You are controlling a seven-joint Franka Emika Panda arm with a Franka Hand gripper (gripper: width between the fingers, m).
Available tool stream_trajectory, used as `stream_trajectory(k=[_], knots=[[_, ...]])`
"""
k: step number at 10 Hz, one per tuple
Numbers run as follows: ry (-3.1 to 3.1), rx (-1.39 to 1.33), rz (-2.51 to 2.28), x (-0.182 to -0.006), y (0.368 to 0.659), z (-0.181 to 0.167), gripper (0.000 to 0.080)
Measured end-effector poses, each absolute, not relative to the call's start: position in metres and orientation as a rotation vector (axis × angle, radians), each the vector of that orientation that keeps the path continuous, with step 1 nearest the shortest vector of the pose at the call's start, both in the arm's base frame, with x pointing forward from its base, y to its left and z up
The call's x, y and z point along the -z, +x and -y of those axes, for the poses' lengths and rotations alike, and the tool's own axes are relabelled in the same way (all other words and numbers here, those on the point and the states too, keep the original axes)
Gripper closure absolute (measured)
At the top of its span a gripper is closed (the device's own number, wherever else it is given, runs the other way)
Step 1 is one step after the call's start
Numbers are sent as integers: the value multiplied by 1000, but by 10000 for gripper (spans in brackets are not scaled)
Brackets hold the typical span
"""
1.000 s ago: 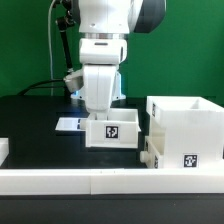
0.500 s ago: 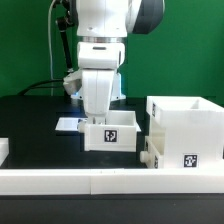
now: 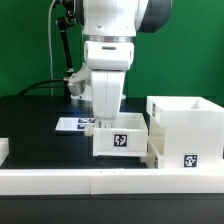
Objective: Assemble drawer
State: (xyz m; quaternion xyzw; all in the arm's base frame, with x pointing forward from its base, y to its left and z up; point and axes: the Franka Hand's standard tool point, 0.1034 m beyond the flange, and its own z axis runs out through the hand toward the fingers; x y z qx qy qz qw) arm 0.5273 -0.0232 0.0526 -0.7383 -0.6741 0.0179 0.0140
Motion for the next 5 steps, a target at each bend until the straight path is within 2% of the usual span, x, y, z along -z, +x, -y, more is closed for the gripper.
stream_trajectory(k=[5], knots=[[-2226, -79, 2170, -57, 537, 25, 758]])
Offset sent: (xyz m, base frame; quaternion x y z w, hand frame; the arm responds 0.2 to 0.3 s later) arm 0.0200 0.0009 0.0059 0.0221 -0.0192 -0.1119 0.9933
